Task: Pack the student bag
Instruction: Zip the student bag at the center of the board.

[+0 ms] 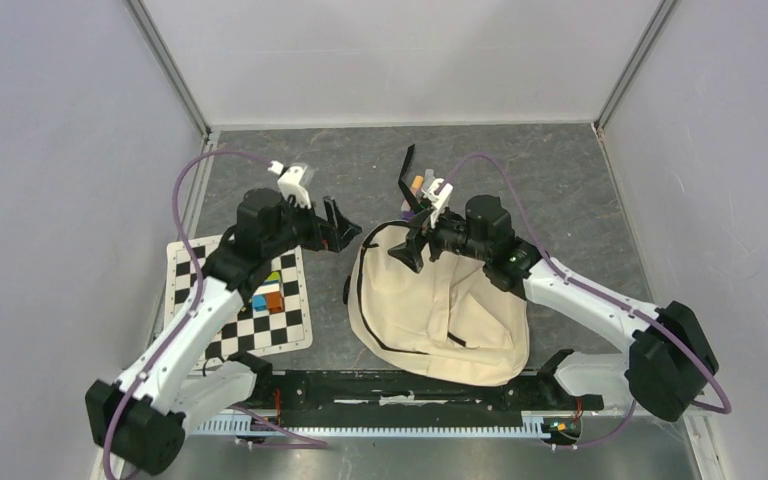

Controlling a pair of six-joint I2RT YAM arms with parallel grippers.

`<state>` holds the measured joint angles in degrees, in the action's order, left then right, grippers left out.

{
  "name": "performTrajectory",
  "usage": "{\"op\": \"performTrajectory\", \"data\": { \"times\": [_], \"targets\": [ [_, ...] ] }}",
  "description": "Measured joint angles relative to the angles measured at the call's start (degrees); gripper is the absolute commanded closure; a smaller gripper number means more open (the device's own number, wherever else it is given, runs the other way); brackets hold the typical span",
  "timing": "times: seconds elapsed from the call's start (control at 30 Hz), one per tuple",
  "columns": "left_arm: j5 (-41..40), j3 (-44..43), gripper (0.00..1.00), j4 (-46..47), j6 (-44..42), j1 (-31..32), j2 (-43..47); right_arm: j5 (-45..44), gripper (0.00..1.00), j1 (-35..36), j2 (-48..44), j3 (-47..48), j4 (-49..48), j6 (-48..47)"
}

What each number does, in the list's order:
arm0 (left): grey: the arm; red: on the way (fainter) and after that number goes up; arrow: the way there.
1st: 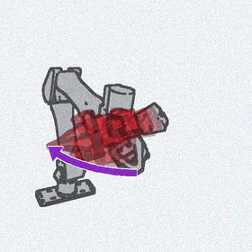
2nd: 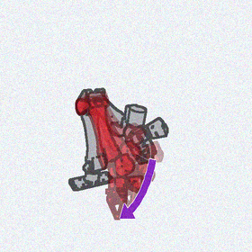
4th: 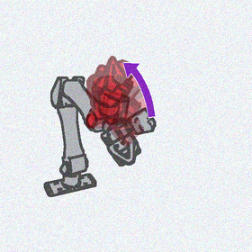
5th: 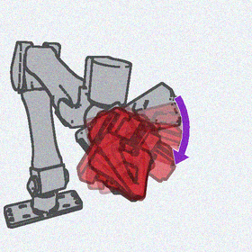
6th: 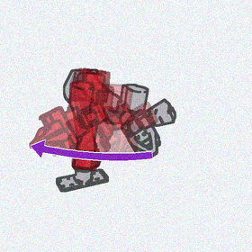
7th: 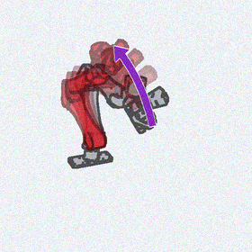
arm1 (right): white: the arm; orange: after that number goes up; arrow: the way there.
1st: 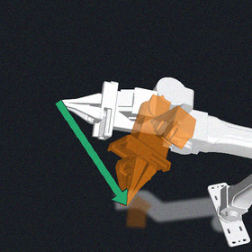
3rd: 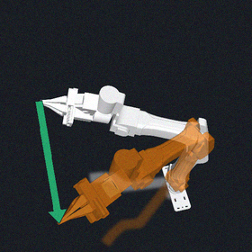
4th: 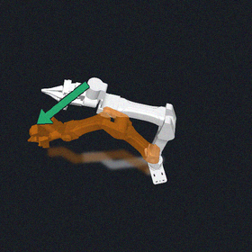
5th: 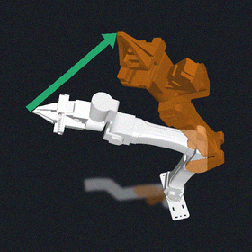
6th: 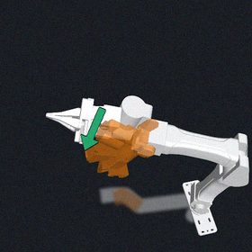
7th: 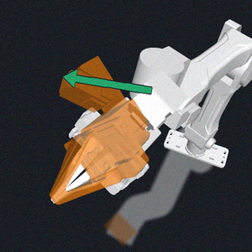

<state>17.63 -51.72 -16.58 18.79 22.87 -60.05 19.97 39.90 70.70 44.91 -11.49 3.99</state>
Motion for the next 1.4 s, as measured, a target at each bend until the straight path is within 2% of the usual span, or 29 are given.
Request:
{"op": "performTrajectory", "data": {
  "times": [0.13, 0.33, 0.57, 0.8, 1.1, 1.17, 1.2, 1.23, 1.3, 1.4],
  "targets": [
    [-2.1, 7.3, 0.04, 0.3, 5.5, 0.0, 8.3, 4.4, 0.26, 0.1, 4.2, 3.6, 1.2, -1.3],
    [-1.0, 15.1, 0.16, -1.3, 11.5, 0.0, 9.4, 4.1, 0.32, 2.7, 11.8, 11.8, 7.1, -2.4],
    [2.6, 16.1, 0.34, -0.1, 13.6, 0.0, 6.6, -0.2, 0.41, 5.5, 17.3, 16.4, 12.8, -3.8],
    [5.8, 16.7, 0.38, 3.1, 14.9, 0.0, 3.1, -3.0, 0.57, 5.7, 21.2, 19.1, 15.8, -5.1],
    [7.0, 16.7, 0.44, 5.2, 15.1, 0.0, -0.4, -3.5, 0.6, 6.5, 23.3, 21.2, 16.4, -5.6],
    [7.0, 16.7, 0.48, 5.2, 15.1, 0.1, -1.6, -3.5, 0.66, 6.6, 23.6, 21.6, 16.5, -5.6],
    [7.0, 16.7, 0.49, 5.3, 15.1, 0.1, -2.3, -3.4, 0.72, 6.6, 23.8, 21.9, 16.5, -5.6],
    [7.0, 16.7, 0.5, 5.3, 15.1, 0.1, -2.8, -3.4, 0.79, 6.6, 24.0, 22.1, 16.5, -5.7],
    [7.0, 16.7, 0.52, 5.8, 15.1, 0.2, -3.8, -3.4, 1.0, 6.7, 24.5, 22.6, 16.5, -5.9],
    [7.1, 16.7, 0.74, 7.5, 15.1, 0.2, -5.0, -3.4, 1.0, 6.8, 25.0, 23.0, 16.5, -5.8]
  ]
}}
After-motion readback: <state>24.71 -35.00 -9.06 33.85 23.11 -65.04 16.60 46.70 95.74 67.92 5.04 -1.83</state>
